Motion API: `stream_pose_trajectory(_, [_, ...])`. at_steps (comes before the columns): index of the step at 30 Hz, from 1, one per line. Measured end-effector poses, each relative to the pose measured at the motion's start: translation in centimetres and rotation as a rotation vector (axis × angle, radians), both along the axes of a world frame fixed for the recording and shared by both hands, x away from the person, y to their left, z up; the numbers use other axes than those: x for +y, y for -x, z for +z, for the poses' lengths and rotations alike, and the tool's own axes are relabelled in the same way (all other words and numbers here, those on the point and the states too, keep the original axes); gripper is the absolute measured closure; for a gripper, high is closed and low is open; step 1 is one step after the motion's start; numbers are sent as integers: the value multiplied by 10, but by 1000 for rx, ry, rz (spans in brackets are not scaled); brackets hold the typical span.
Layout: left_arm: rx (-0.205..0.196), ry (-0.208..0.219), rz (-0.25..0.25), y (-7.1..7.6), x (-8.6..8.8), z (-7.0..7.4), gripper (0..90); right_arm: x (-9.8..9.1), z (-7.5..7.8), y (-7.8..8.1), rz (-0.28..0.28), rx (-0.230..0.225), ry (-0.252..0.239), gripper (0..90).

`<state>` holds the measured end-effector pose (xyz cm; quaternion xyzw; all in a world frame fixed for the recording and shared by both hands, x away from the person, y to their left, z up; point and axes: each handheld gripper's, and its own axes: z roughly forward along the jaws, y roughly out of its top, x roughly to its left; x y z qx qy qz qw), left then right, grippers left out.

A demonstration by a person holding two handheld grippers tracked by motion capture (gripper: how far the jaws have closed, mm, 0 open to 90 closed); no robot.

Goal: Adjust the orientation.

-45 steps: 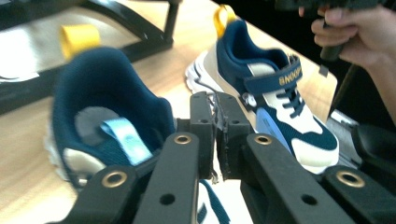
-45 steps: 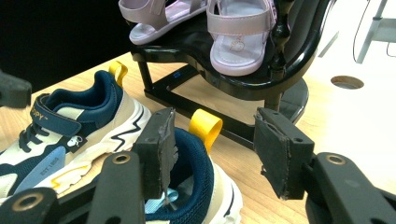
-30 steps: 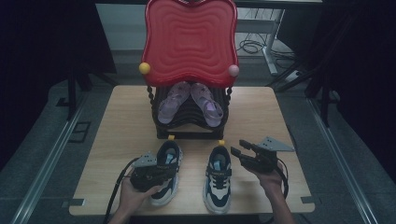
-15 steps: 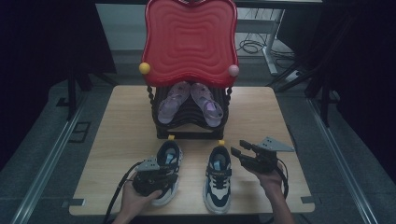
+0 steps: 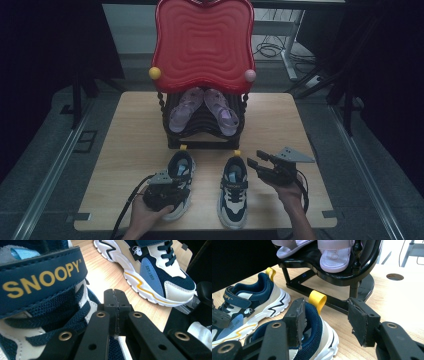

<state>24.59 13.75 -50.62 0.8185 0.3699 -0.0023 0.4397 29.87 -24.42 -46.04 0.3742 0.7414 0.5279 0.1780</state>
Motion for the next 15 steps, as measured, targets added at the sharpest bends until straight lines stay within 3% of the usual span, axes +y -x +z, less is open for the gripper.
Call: stream_pose_trajectory(15, [14, 10, -4, 2, 6, -2, 900, 0, -1, 0, -1, 3, 0, 483])
